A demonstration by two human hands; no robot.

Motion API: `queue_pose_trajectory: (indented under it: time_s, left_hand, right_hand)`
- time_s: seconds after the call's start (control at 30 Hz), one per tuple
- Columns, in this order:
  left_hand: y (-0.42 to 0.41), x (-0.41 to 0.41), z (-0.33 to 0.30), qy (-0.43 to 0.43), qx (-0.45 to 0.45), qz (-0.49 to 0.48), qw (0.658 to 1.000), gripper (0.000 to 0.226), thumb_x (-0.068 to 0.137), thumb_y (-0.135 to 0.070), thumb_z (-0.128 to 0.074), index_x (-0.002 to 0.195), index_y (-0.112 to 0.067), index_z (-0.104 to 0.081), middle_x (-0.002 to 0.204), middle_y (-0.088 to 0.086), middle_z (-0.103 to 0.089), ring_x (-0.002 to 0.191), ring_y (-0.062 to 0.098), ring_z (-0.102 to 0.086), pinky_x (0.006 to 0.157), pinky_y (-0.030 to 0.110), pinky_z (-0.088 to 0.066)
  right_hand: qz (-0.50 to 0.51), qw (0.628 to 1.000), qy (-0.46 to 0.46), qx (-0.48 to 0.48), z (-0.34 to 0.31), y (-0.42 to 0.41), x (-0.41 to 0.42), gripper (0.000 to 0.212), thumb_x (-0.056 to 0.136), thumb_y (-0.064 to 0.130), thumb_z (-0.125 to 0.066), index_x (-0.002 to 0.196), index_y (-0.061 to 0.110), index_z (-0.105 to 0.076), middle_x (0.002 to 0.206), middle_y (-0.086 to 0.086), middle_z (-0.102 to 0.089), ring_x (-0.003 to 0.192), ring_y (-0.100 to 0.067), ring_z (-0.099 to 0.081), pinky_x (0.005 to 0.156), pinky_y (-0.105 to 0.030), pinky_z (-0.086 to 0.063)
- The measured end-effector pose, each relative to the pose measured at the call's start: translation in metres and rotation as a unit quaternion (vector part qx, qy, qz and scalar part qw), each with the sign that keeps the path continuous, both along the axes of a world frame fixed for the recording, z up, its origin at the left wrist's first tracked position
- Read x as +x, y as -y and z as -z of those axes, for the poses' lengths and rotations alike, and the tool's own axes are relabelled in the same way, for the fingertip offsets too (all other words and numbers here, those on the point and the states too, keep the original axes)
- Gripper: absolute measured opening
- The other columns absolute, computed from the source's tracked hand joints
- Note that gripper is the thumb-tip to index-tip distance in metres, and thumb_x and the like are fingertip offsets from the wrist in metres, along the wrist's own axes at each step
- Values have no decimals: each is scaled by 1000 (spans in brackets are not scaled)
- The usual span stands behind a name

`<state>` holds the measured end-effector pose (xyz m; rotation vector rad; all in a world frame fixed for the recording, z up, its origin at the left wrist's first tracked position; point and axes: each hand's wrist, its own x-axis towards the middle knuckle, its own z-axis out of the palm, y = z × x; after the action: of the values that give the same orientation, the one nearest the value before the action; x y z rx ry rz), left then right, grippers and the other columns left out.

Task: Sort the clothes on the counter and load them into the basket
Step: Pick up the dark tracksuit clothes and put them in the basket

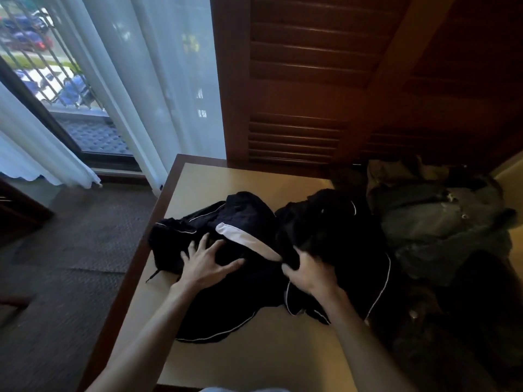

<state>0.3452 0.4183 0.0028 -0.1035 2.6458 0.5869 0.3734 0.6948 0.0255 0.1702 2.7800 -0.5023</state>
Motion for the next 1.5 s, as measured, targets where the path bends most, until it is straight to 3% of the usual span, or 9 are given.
queue_pose_trajectory:
  time_s: [0.1,0.23,0.33,0.57,0.77,0.9,1.03,1.23,1.5]
  left_hand:
    - [-20,0,3,8,-28,14,999,109,64,-99,-48,155,-42,-32,171,6,2,154,43,3,119,69,1]
    - [-28,2,8,-17,-36,38,998,107,65,-98,-47,156,-47,-23,171,7,7,154,44,9,117,71,4]
    - [-11,10,19,-32,-70,51,996,103,71,-88,-57,158,-50,-15,170,6,10,154,44,9,117,70,3]
    - [36,9,28,-38,-104,-26,993,67,85,-35,-72,146,-30,-47,167,9,-16,154,40,-10,120,70,-11]
    - [58,-14,22,-62,-15,-123,990,57,75,-39,-74,127,-29,-53,162,5,-30,143,43,-31,113,73,-21]
    - [28,-28,-1,-115,116,-91,982,79,78,-64,-48,152,-56,-22,171,-8,5,154,40,-8,116,74,-7]
    - [-29,-44,3,-83,50,53,994,80,84,-89,-35,150,-67,6,165,-11,32,155,40,6,113,76,1]
    - [-68,-46,37,-79,-162,126,976,70,91,-74,-47,148,-33,-44,156,11,-38,135,50,-37,106,70,-32]
    - [5,-64,33,-175,91,-154,968,24,96,-23,-68,109,-4,-62,109,15,-56,98,40,-58,80,44,-46]
  right_hand:
    - [-57,979,-155,120,-19,30,-29,72,87,73,-43,148,35,-39,145,-15,-44,134,-36,-40,105,-60,-32]
    - [-98,990,9,103,9,45,-53,65,89,62,-51,148,41,-35,166,-9,-2,152,-36,6,114,-68,-2]
    - [-9,998,-12,65,13,25,-69,44,86,24,-60,129,32,-58,158,-2,-30,149,-27,-16,115,-63,-17]
    - [359,902,-220,-92,-69,-117,-103,35,86,21,-62,113,-2,-66,114,-31,-65,111,-49,-61,92,-53,-49]
    - [104,972,-201,59,-73,-190,-58,84,74,8,-71,147,33,-39,159,-16,-28,136,-50,-37,106,-68,-34]
    - [34,989,-38,-136,-15,-127,-24,69,75,74,-54,139,68,-29,165,15,-2,154,-33,-4,120,-63,-16]
    - [-14,996,85,35,42,-65,-3,123,60,100,-45,151,49,20,157,8,40,147,-40,25,115,-69,-5]
    - [31,995,-46,80,45,-65,-17,91,79,28,-77,153,45,-27,156,-9,-19,134,-40,-40,98,-50,-50]
    - [281,930,-168,-168,-22,-170,-48,32,81,-2,-74,112,-1,-68,110,-23,-71,107,-36,-67,86,-40,-48]
